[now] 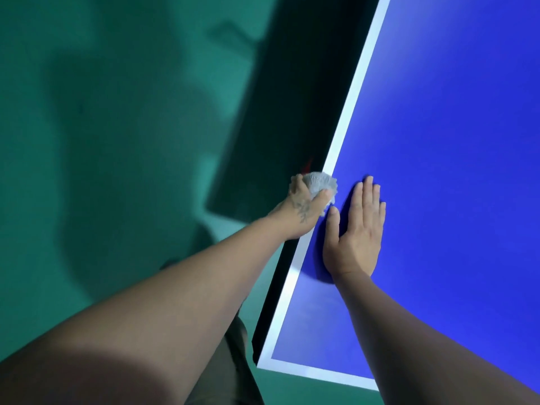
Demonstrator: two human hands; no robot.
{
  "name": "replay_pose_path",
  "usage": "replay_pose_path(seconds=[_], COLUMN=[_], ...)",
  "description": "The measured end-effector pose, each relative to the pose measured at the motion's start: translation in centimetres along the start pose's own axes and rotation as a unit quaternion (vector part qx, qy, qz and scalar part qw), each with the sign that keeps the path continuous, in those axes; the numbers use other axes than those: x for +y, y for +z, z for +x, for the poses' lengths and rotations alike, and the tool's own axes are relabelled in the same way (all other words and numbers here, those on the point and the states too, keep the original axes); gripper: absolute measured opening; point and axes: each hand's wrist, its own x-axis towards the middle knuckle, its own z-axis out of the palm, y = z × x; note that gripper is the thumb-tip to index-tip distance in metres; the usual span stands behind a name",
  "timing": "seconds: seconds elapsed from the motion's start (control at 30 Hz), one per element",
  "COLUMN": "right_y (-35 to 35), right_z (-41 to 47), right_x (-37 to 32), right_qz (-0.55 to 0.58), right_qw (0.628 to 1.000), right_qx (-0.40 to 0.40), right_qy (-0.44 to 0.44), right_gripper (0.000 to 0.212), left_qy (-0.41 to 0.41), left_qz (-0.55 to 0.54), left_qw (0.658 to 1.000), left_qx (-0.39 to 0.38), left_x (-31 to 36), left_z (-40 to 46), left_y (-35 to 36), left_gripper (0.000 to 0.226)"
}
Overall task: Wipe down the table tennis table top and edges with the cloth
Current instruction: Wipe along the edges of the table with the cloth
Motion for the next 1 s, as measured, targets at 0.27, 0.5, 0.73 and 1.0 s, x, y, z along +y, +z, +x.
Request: replay_pose_path(seconds=[0.27, 0.5, 0.73, 1.0], right_y=[-0.1, 0.0, -0.2, -1.0], right_z=[0.0, 0.3, 0.2, 0.4], right_x=[0.0, -0.1, -0.2, -0.7], right_qz=[-0.013, -0.019, -0.012, 0.012], right_qw=[1.000, 1.000, 1.000, 1.000], right_qx=[0.004, 0.006, 0.000, 0.001], right_qy=[-0.001, -0.002, 0.002, 0.009], right_gripper=[0.065, 0.066, 0.066, 0.065], left_qy=[-0.036, -0.052, 0.001, 0.010], left_qz=[0.021, 0.001, -0.007, 0.006], left_qw=[0.998, 0.999, 1.000, 0.999], left_qx=[-0.044, 0.003, 0.029, 0.039], left_x=[-6.2, -3.6, 7.3, 4.2], left_z=[-5.8, -0.6, 8.3, 6.1], left_y=[2.0, 1.2, -2.7, -1.5], left_gripper=[0.065, 0.117, 0.103, 0.086])
